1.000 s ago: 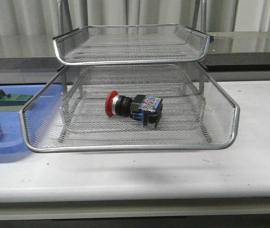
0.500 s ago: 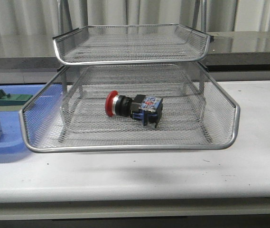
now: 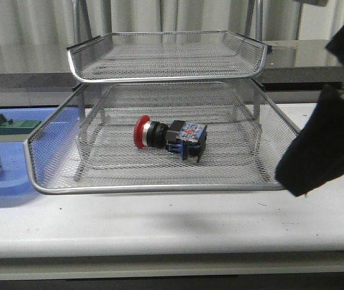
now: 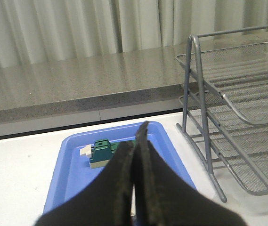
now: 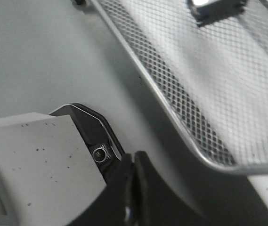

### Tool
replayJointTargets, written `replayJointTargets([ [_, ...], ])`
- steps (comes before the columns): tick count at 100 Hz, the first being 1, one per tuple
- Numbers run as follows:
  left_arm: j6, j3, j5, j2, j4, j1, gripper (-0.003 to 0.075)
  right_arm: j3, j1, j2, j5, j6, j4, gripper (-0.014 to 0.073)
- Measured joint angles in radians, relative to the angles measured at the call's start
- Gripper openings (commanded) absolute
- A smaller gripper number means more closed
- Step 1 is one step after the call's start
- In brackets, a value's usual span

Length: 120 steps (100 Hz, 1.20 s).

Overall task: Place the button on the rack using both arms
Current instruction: 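Push the middle wire tray back into the rack with the right gripper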

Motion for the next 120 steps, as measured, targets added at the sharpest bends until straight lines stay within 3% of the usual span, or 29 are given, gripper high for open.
replayJointTargets([
  [19,0.000,0.000,0.000,0.000,0.000,0.000,-0.0020,0.000,0.160,0.080,-0.168,-0.013,-0.072,-0.0062],
  [47,0.000,0.000,0.000,0.000,0.000,0.000,-0.0020,-0.005,0.284,0.230,-0.425,-0.015,-0.106,-0.0059],
  [120,0.000,0.000,0.000,0.000,0.000,0.000,-0.0020,-0.005,0.340,0.299,-0.612,-0.017,-0.125,-0.0059],
])
